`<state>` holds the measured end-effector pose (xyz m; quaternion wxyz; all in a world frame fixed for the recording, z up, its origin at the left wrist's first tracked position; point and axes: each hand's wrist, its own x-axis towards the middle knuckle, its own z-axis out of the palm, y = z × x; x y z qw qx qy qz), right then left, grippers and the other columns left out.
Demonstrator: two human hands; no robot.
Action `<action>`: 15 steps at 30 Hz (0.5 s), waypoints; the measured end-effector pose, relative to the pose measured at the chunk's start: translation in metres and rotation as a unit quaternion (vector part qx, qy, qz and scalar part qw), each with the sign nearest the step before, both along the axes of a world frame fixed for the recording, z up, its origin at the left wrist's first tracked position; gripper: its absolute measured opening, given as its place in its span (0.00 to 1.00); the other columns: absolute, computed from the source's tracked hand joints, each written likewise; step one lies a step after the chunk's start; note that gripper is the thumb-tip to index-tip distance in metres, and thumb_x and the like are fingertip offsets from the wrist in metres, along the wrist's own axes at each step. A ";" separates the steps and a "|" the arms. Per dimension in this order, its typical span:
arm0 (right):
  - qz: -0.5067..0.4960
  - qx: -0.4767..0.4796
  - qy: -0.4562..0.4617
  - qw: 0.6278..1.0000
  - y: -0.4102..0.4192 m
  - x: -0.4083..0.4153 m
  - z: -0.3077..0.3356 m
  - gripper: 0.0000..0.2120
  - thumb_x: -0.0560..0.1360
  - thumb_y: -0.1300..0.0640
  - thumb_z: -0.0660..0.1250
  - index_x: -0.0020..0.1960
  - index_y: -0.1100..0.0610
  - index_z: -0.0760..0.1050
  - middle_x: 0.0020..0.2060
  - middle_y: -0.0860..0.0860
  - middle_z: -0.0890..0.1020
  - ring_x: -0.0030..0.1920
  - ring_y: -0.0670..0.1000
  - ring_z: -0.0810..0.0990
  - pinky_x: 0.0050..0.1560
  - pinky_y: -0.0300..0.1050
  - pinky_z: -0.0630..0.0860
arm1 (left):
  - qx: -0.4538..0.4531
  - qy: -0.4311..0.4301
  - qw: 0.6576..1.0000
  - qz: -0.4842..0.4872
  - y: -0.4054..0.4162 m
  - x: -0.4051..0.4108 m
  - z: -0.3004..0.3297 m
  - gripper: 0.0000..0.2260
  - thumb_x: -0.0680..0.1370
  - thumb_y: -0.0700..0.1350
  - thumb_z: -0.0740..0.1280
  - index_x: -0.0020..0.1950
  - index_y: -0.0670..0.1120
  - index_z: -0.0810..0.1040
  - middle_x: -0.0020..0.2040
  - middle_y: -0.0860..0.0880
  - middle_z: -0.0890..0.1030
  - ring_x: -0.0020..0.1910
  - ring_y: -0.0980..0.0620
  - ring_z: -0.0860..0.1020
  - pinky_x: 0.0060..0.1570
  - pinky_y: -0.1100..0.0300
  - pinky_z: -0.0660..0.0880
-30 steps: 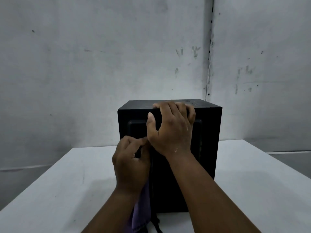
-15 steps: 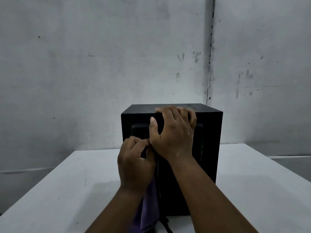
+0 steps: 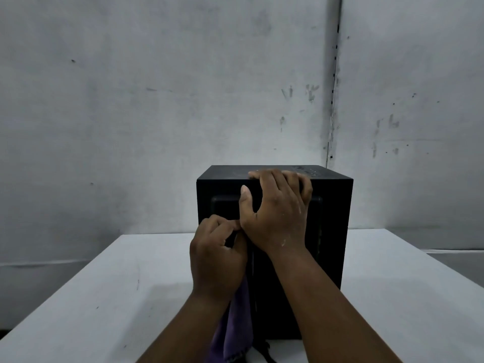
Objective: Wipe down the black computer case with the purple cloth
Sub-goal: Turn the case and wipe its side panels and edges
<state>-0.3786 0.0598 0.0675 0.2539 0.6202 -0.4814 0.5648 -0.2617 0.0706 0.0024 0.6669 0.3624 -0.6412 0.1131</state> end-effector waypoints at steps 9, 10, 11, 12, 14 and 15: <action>0.005 0.011 0.007 1.000 0.003 -0.001 0.000 0.15 0.76 0.45 0.65 0.59 0.50 0.79 0.53 0.44 0.82 0.62 0.51 0.75 0.72 0.56 0.62 | -0.010 0.012 1.000 -0.005 -0.001 0.002 -0.007 0.07 0.77 0.45 0.71 0.49 0.43 0.87 0.41 0.51 0.81 0.38 0.51 0.79 0.35 0.52 0.79; 0.006 0.012 0.008 1.000 0.003 -0.002 0.000 0.15 0.76 0.45 0.65 0.59 0.50 0.79 0.53 0.44 0.82 0.62 0.51 0.75 0.73 0.55 0.62 | -0.015 0.015 1.000 -0.007 -0.001 0.003 -0.010 0.09 0.78 0.47 0.70 0.49 0.44 0.87 0.40 0.50 0.82 0.38 0.51 0.79 0.35 0.52 0.79; 0.007 0.012 0.010 1.000 0.004 -0.002 0.000 0.16 0.76 0.45 0.65 0.59 0.50 0.79 0.53 0.44 0.82 0.63 0.51 0.75 0.73 0.55 0.61 | -0.017 0.018 1.000 -0.009 -0.001 0.003 -0.014 0.10 0.79 0.48 0.69 0.50 0.44 0.87 0.40 0.50 0.81 0.37 0.51 0.79 0.34 0.52 0.79; 0.007 0.011 0.010 1.000 0.004 -0.001 0.000 0.16 0.76 0.45 0.66 0.59 0.50 0.79 0.53 0.44 0.82 0.63 0.51 0.75 0.74 0.54 0.61 | -0.014 0.017 1.000 -0.013 0.000 0.003 -0.019 0.11 0.79 0.49 0.68 0.50 0.44 0.87 0.40 0.51 0.81 0.37 0.52 0.79 0.34 0.52 0.79; 0.008 0.006 0.011 1.000 0.004 -0.002 0.000 0.15 0.76 0.45 0.66 0.59 0.50 0.79 0.53 0.44 0.82 0.62 0.51 0.75 0.74 0.54 0.61 | -0.003 0.009 1.000 -0.017 0.002 0.004 -0.030 0.13 0.80 0.51 0.68 0.51 0.45 0.87 0.39 0.52 0.79 0.36 0.52 0.78 0.33 0.52 0.77; 0.008 0.003 0.010 1.000 0.003 -0.002 0.000 0.15 0.76 0.46 0.66 0.59 0.50 0.79 0.53 0.44 0.82 0.62 0.51 0.75 0.74 0.54 0.61 | -0.001 0.003 1.000 -0.017 0.003 0.005 -0.033 0.13 0.80 0.52 0.68 0.51 0.45 0.87 0.39 0.52 0.78 0.36 0.52 0.77 0.32 0.53 0.76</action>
